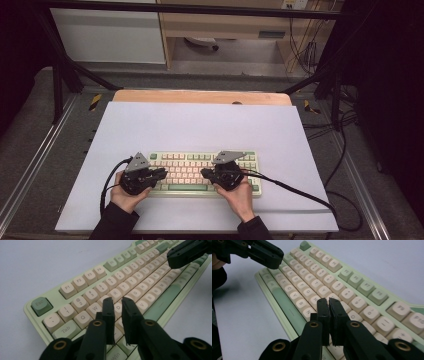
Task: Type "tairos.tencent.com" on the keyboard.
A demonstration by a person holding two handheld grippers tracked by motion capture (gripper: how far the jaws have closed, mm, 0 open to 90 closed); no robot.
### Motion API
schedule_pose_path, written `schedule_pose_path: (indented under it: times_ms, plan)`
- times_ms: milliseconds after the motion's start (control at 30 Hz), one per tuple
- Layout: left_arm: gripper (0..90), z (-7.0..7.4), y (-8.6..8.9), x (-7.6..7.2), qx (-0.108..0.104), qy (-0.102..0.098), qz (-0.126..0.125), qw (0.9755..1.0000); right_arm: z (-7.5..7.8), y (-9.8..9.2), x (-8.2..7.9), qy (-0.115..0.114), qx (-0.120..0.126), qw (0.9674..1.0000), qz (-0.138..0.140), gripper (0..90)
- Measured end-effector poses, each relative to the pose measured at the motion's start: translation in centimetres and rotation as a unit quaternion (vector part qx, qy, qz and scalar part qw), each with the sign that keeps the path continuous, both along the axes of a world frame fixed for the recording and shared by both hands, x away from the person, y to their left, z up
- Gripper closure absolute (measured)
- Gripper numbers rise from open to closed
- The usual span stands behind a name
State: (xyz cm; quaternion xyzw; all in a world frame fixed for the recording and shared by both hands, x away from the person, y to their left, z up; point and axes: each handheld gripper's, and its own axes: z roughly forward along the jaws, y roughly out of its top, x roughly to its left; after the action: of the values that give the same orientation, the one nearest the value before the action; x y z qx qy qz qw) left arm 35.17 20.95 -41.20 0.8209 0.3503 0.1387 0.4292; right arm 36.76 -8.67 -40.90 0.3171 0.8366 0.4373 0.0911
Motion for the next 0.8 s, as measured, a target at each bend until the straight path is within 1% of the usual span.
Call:
schedule_pose_path:
  times_ms: [33,100,200,233,300,367,433,533,600,667,733,800]
  plan:
    - [73.1,0.1,0.0,0.0,0.0,0.0,0.0,1.0,0.2,-0.3,0.0,0.001,0.001,1.0,-0.004,84.4]
    - [65.9,0.2,0.1,0.0,-0.001,-0.005,0.004,1.0,0.5,-1.0,0.2,0.002,0.0,1.0,-0.008,79.4]
    - [55.0,0.3,0.3,0.1,-0.004,-0.002,0.001,1.0,0.8,-2.1,0.2,0.004,0.001,0.9998,-0.017,70.1]
    - [51.5,0.3,0.5,0.0,-0.001,-0.005,0.003,1.0,1.0,-2.5,0.2,0.003,-0.001,0.9998,-0.021,65.6]
    - [44.3,0.1,0.7,-0.1,0.003,-0.005,0.003,1.0,1.2,-3.4,0.2,-0.002,-0.004,0.9997,-0.025,60.7]
    - [37.9,-0.1,1.1,-0.3,0.006,-0.005,0.006,0.9999,1.4,-4.5,0.1,0.002,0.003,0.9995,-0.031,51.6]
    - [30.9,-0.2,1.6,-0.3,0.008,-0.002,0.007,0.9999,1.5,-5.3,0.1,-0.002,0.002,0.9993,-0.038,44.9]
    - [23.0,-0.2,2.1,-0.4,0.01,-0.001,0.006,0.9999,1.5,-6.6,0.1,-0.01,-0.004,0.9986,-0.051,30.9]
    - [17.1,-0.1,2.5,-0.5,0.014,-0.002,0.007,0.9999,1.3,-7.4,0.0,-0.012,-0.007,0.9984,-0.055,22.3]
    - [12.6,-0.1,2.8,-0.5,0.016,0.0,0.006,0.9998,1.0,-8.5,0.1,-0.008,-0.004,0.998,-0.062,14.6]
    - [10.1,-0.2,3.1,-0.6,0.022,-0.001,0.005,0.9997,0.7,-9.5,0.1,-0.005,-0.001,0.9978,-0.066,10.2]
    - [7.3,-0.4,3.3,-0.7,0.027,0.001,0.003,0.9996,0.4,-10.5,0.0,-0.002,-0.005,0.9972,-0.075,7.1]
